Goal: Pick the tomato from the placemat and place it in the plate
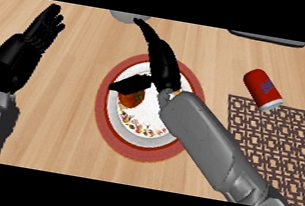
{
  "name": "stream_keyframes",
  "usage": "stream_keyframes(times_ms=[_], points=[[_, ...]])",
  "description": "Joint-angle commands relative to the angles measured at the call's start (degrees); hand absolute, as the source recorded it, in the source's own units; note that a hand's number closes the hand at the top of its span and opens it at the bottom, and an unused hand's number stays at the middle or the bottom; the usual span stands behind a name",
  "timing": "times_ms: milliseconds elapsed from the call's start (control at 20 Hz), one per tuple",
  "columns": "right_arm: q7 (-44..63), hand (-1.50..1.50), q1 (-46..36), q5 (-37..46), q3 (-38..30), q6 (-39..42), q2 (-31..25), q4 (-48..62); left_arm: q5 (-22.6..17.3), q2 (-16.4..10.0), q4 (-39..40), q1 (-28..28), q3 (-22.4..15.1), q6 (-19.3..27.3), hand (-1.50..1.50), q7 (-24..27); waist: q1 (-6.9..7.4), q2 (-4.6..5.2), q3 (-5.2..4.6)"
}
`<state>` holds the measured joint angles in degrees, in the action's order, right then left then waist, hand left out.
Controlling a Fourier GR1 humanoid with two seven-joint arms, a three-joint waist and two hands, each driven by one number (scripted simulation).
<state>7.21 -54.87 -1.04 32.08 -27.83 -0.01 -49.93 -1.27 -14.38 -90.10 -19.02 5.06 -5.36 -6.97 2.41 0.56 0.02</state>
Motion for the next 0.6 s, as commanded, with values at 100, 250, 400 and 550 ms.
stream_keyframes(times_ms=[100,250,400,550], points=[[-5.56,-1.50,3.01,-5.39,-6.77,-0.40,0.00,0.04,0.62,0.47,-1.34,1.95,0.69,1.14,0.00,-0.33,-1.65,-0.42,-0.01],[-4.31,-1.50,5.94,-5.85,-10.63,3.94,-5.85,-5.77,-1.31,-1.60,-1.82,2.74,3.18,-0.71,0.00,-0.18,-2.48,-0.66,-0.01],[-7.87,-1.50,9.70,-7.98,-14.20,7.54,-8.39,-6.95,-1.43,-1.15,-4.93,5.36,2.73,-0.72,0.00,-2.18,-2.31,-0.65,0.00],[-10.35,-1.50,12.82,-9.89,-17.31,13.57,-13.59,-9.06,0.15,0.57,-2.75,3.83,1.56,0.34,0.00,0.39,-2.66,-0.57,-0.01]])
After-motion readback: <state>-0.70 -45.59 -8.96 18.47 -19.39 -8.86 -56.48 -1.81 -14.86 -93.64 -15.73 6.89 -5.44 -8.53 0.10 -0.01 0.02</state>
